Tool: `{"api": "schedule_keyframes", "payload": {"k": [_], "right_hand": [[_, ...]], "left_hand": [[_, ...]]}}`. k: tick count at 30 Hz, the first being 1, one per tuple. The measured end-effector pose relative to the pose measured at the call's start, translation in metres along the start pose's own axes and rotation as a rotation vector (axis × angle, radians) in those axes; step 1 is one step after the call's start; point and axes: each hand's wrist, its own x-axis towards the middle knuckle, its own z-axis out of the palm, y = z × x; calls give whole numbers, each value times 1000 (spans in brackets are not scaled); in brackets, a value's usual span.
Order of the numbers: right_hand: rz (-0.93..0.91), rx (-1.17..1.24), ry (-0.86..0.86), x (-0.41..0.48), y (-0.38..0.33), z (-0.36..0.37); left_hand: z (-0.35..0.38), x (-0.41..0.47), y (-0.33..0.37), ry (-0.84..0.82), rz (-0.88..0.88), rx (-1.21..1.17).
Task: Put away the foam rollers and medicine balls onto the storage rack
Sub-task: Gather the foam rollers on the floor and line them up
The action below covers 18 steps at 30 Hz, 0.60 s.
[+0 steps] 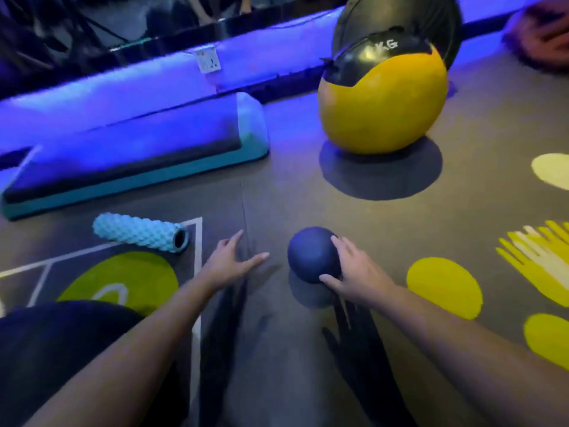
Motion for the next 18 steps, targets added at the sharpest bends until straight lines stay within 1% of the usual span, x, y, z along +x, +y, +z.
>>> {"api": "schedule_keyframes", "payload": {"k": [1,2,3,4,5,6,7,8,9,12,14,16,18], "right_hand": [[29,15,-14,10,-1,2],[53,26,-21,18,-1,4],[63,26,-29,26,-1,6],[56,12,-44,34,-2,8],[40,-11,-65,42,-5,11],[37,-35,-85,49,-10,14],[50,-60,-98,55,-17,15],[74,-81,-100,62,-23,17],[94,-98,-91,69,-29,19],[145,-127,-39,89,-43,22],[173,-137,-22,96,-48,25],[181,-160,-22,97,-50,27],[191,-175,-22,96,-50,30]], "left_hand": [[13,8,3,-54,42,-9],[23,16,3,-52,80,16],[29,27,-1,20,116,42],[28,40,-9,155,118,56],[21,56,-21,300,71,63],[10,74,-36,427,-24,66],[-5,90,-51,500,-156,64],[-20,106,-67,520,-288,56],[-32,122,-83,504,-387,39],[-51,161,-112,403,-545,-50],[-50,177,-121,358,-621,-32],[-43,188,-132,396,-661,17],[-38,190,-132,490,-715,-2]]}}
